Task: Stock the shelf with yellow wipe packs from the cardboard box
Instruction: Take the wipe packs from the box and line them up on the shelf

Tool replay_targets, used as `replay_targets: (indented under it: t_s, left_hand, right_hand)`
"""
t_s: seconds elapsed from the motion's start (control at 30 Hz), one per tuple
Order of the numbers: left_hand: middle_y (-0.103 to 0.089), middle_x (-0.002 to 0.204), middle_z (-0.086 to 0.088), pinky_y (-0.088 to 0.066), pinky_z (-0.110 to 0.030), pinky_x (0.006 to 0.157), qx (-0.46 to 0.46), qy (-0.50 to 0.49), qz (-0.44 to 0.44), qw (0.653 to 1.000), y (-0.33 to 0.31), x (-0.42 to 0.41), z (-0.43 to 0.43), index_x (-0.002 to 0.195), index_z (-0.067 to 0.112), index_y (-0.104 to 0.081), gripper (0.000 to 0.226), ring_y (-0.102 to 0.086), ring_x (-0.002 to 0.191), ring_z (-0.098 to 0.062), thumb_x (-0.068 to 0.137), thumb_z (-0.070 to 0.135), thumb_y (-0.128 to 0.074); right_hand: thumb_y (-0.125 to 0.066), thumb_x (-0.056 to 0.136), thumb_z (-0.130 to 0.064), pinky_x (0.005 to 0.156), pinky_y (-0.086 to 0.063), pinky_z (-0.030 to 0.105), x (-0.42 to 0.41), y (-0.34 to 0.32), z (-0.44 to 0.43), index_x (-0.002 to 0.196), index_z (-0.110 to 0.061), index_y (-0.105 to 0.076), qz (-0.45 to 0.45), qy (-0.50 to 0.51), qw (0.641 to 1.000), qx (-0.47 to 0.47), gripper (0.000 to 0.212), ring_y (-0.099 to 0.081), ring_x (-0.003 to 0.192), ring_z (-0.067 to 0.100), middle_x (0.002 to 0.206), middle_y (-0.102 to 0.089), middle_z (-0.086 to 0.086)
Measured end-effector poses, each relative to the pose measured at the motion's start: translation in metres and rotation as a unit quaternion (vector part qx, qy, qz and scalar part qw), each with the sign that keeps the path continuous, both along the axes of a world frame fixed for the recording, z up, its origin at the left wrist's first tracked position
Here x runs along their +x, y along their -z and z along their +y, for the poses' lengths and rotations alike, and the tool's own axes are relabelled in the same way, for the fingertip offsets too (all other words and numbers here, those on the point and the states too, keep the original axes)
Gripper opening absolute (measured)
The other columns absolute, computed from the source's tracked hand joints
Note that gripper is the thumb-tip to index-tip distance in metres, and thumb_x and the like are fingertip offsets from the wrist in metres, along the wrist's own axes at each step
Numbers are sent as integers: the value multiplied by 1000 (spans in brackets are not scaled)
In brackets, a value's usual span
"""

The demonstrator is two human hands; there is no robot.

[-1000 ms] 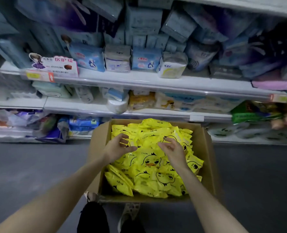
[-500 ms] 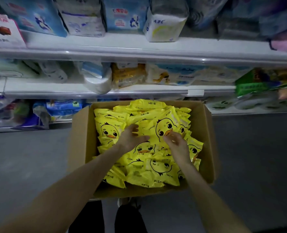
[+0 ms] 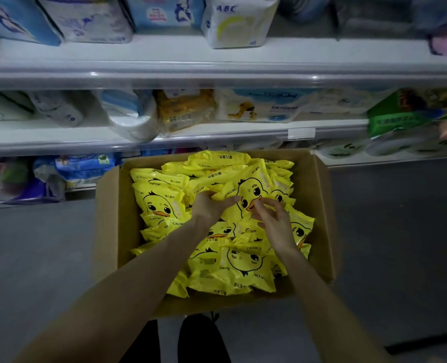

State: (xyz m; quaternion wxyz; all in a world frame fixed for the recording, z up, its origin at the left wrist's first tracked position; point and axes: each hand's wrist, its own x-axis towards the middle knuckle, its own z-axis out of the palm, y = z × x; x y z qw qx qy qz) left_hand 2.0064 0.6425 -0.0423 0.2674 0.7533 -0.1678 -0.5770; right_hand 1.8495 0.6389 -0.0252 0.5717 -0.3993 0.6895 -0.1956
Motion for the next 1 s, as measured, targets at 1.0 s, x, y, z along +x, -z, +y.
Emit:
replay_targets:
  t_s: [1.0]
  left_hand:
    - [-52, 125, -1, -47, -40, 96, -27, -17, -55, 998, -3, 130, 67, 131, 13, -41, 86, -52, 114, -21, 63, 52, -79]
  right_hand:
    - [-75, 79, -19, 78, -42, 31, 43, -15, 14, 80, -18, -60, -10, -75, 991, 110, 15, -58, 91, 21, 85, -63, -3]
